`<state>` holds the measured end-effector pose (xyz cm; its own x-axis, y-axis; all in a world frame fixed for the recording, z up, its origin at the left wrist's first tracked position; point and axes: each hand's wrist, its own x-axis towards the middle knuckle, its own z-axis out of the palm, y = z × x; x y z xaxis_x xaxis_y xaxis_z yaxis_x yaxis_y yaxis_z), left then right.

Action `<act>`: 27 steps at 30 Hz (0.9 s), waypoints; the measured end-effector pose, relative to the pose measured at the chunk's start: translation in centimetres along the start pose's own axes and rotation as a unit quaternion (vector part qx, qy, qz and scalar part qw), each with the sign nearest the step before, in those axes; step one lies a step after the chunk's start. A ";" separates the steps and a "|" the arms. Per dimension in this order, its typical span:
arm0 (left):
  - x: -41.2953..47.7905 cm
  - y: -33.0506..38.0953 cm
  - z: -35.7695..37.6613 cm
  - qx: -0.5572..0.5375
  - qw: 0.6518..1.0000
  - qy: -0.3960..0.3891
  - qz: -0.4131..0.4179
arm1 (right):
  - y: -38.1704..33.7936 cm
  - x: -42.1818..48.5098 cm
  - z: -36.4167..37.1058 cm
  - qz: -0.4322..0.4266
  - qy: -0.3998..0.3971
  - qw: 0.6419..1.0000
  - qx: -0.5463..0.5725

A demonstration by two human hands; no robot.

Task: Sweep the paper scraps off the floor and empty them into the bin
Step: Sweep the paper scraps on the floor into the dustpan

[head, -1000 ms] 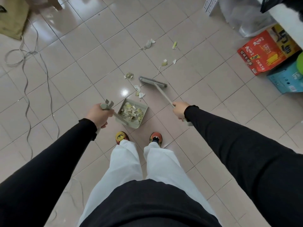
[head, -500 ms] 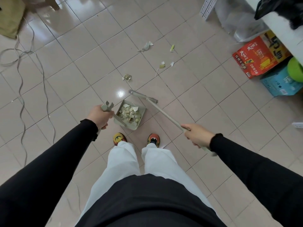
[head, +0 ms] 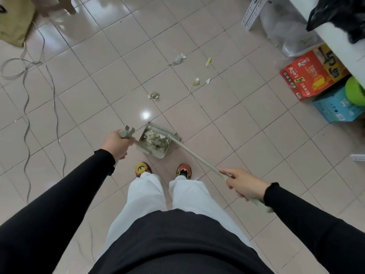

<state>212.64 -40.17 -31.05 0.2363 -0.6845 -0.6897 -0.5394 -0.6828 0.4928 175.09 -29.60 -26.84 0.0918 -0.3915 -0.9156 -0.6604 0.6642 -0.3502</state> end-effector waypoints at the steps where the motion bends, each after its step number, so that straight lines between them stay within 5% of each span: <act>1: 0.1 0.0 -0.1 -0.002 1.000 0.001 0.001 | 0.0 0.2 -0.3 -0.004 0.011 1.000 0.004; 16: 6.6 4.6 -6.6 -0.025 1.000 0.011 0.011 | -18.4 13.9 -5.4 -0.068 0.096 0.993 0.010; 21: 10.1 6.5 -9.0 0.000 1.000 -0.006 0.007 | -24.6 19.3 -4.6 -0.019 0.080 0.995 -0.062; 27: 13.2 8.0 -11.6 -0.004 1.000 -0.024 0.002 | -23.1 16.5 -3.5 0.015 -0.006 0.995 -0.094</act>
<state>220.86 -57.63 -30.06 0.1951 -0.6739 -0.7126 -0.5330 -0.6827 0.4998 189.27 -53.64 -33.12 0.0782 -0.3645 -0.9279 -0.7903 0.5447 -0.2805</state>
